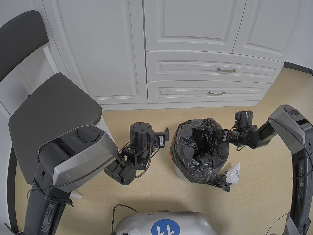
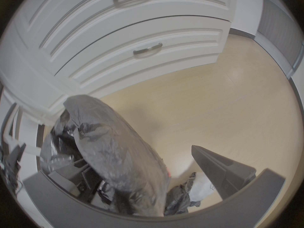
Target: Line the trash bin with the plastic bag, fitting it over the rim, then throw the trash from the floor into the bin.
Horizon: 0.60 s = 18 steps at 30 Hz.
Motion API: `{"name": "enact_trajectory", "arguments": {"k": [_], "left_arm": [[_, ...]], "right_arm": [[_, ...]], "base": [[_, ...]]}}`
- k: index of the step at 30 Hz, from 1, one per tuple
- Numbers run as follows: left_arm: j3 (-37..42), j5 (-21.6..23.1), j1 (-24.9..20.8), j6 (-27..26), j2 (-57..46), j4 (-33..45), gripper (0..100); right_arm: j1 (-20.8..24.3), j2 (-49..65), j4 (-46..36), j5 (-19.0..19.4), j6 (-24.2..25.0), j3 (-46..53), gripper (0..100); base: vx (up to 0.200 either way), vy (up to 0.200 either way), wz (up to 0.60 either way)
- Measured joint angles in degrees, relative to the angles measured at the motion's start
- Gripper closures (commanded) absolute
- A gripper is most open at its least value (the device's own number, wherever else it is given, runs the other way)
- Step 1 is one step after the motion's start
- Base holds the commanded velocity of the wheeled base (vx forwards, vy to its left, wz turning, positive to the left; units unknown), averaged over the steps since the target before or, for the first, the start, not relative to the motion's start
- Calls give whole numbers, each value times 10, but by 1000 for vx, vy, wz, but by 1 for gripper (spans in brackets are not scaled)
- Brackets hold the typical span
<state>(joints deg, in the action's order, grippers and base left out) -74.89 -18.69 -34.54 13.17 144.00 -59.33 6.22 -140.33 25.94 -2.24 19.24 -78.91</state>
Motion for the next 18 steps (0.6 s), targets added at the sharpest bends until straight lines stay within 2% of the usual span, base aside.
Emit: {"name": "enact_trajectory", "arguments": {"k": [6,8,13,18], "left_arm": [[0,0,0,0,0,0,0],[0,0,0,0,0,0,0],[0,0,0,0,0,0,0],[0,0,0,0,0,-1,0]], "right_arm": [[22,-24,20,-2,74,-41,0],[28,-28,35,-2,85,-44,0],[42,-28,41,0,84,-33,0],[44,-17,39,-1,63,-14,0]], "base": [[0,0,0],[0,0,0],[0,0,0],[0,0,0]]}}
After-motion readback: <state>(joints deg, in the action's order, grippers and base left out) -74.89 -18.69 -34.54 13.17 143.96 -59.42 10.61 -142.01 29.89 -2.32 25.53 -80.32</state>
